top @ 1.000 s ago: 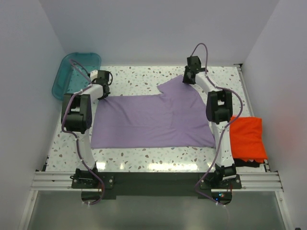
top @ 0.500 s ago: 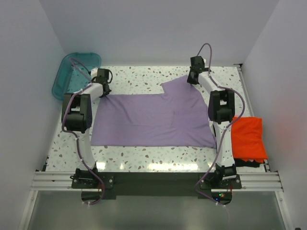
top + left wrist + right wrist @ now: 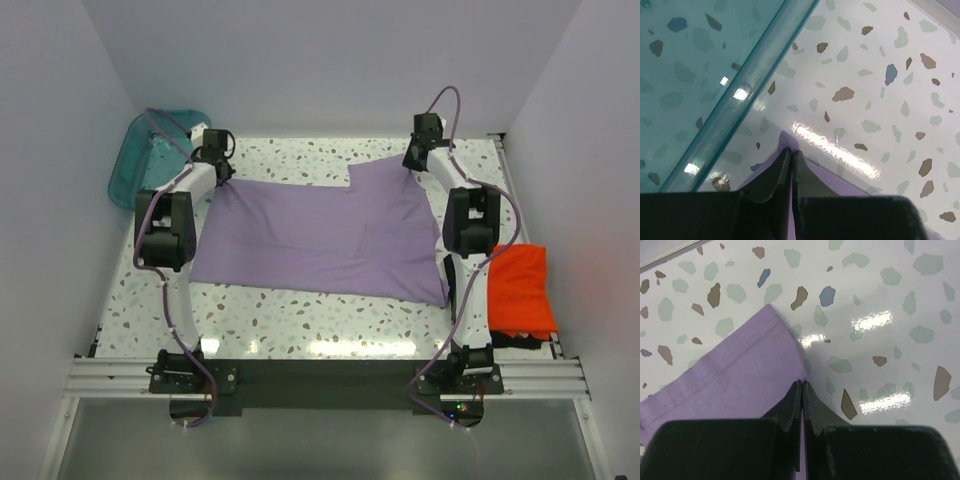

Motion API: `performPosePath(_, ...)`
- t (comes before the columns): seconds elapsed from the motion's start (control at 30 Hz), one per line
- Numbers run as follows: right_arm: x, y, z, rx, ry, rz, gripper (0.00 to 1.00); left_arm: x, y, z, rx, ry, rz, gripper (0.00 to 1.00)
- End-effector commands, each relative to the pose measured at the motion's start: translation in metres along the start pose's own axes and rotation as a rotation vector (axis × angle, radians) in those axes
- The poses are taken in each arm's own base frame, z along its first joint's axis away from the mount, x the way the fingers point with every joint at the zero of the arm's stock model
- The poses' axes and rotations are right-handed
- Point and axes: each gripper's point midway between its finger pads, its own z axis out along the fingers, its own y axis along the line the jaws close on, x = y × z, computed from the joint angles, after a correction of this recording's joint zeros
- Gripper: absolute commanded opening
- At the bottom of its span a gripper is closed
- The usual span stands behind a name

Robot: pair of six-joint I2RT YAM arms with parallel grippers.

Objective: Fold and stack the t-shirts
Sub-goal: Fold the tshirt

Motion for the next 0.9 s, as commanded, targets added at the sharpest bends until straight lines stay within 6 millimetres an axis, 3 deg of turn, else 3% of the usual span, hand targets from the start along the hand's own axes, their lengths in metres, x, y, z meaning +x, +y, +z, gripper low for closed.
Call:
performPosePath(0.0, -0.079, 0.017, -0.049, -0.094, -0.186, 0.066, 0.00, -0.035, -0.009, 0.004, 0.036, -0.083, -0.026, 0.00)
performPosePath(0.13, -0.088, 0.018, -0.065, -0.115, -0.211, 0.081, 0.00, -0.039, -0.008, 0.003, 0.048, -0.087, -0.035, 0.00)
performPosePath(0.17, -0.081, 0.017, -0.065, -0.115, -0.197, 0.080, 0.00, -0.041, -0.008, 0.001, 0.053, -0.094, -0.036, 0.00)
performPosePath(0.2, -0.088, 0.017, -0.075, -0.124, -0.220, 0.087, 0.00, -0.042, -0.006, 0.000, 0.052, -0.097, -0.039, 0.00)
performPosePath(0.27, -0.081, 0.013, -0.079, -0.115, -0.210, 0.084, 0.00, -0.043, -0.005, -0.005, 0.058, -0.102, -0.042, 0.00)
performPosePath(0.3, -0.087, 0.012, -0.090, -0.119, -0.224, 0.086, 0.00, -0.044, -0.004, -0.007, 0.060, -0.102, -0.045, 0.00)
performPosePath(0.37, -0.074, 0.006, -0.092, -0.105, -0.201, 0.085, 0.00, -0.043, 0.000, -0.012, 0.058, -0.100, -0.048, 0.00)
performPosePath(0.5, -0.073, 0.002, -0.122, -0.127, -0.229, 0.105, 0.00, -0.041, 0.007, -0.023, 0.046, -0.099, -0.052, 0.00)
performPosePath(0.6, -0.056, -0.006, -0.130, -0.118, -0.206, 0.110, 0.00, -0.040, 0.016, -0.034, 0.032, -0.105, -0.060, 0.00)
performPosePath(0.7, -0.046, -0.014, -0.148, -0.117, -0.203, 0.128, 0.00, -0.036, 0.025, -0.043, 0.017, -0.100, -0.068, 0.00)
performPosePath(0.73, -0.033, -0.019, -0.147, -0.103, -0.180, 0.134, 0.00, -0.033, 0.030, -0.045, 0.004, -0.092, -0.069, 0.00)
performPosePath(0.8, -0.031, -0.022, -0.162, -0.114, -0.194, 0.148, 0.00, -0.027, 0.037, -0.051, -0.016, -0.086, -0.076, 0.00)
performPosePath(0.83, -0.017, -0.027, -0.160, -0.103, -0.168, 0.152, 0.00, -0.025, 0.040, -0.053, -0.023, -0.082, -0.076, 0.00)
performPosePath(0.87, -0.021, -0.027, -0.172, -0.116, -0.193, 0.163, 0.00, -0.019, 0.047, -0.056, -0.038, -0.074, -0.077, 0.00)
